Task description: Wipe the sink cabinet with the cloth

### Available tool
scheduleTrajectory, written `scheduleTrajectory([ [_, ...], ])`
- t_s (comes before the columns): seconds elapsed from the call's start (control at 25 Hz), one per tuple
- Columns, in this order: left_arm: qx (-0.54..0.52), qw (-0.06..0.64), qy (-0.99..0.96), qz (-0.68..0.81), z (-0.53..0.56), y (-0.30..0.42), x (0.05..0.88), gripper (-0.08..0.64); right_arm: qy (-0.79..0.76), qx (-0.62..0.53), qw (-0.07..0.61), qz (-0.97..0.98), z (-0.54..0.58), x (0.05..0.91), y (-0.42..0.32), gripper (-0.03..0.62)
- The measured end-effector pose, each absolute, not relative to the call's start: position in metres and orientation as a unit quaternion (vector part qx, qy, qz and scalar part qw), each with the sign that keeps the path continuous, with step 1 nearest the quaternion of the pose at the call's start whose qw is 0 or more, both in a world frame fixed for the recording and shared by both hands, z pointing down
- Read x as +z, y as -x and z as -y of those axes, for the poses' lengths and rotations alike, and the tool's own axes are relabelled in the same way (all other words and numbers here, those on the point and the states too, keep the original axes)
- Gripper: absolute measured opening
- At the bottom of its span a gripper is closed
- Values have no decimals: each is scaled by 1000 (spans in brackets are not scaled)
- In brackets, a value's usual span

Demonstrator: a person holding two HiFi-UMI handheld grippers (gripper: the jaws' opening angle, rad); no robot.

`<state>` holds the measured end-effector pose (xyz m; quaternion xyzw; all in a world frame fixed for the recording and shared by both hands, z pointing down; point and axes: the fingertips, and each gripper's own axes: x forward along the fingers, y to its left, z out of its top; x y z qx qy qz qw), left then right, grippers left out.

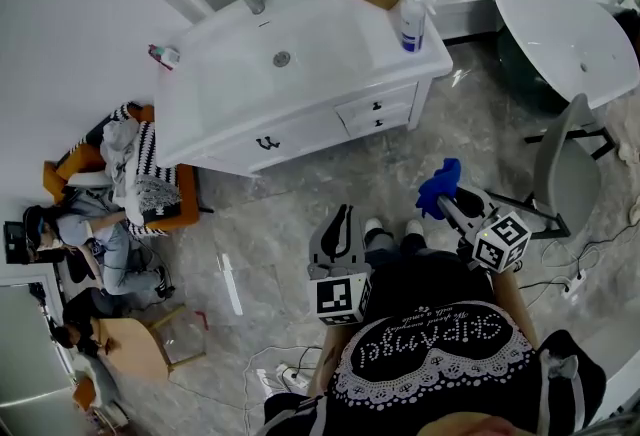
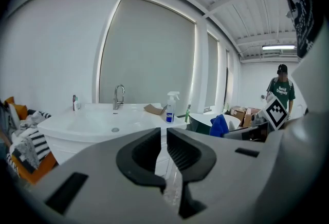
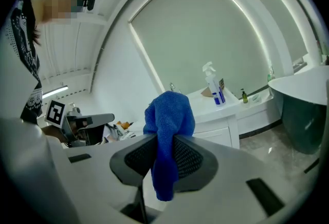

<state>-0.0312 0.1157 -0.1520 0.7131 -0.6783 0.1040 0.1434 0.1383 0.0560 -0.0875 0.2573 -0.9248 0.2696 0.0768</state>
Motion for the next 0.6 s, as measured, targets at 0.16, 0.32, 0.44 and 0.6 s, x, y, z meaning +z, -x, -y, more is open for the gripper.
scheduleTrajectory([
  [0.16, 108, 142, -717, 674, -113, 64, -158, 38, -236, 276, 89, 928, -67, -86, -103, 81],
  [0.32, 104, 145, -725, 665, -110, 84, -158, 38, -201, 303, 23, 931, -76, -102, -79, 81],
  [0.44, 104, 143, -734, 656, -113, 93, -156, 38, -185, 315, 5, 931, -87, -102, -60, 81],
  [0.6, 116, 144, -733, 655, -118, 109, -150, 38, -233, 292, 62, 926, -84, -84, -49, 81],
])
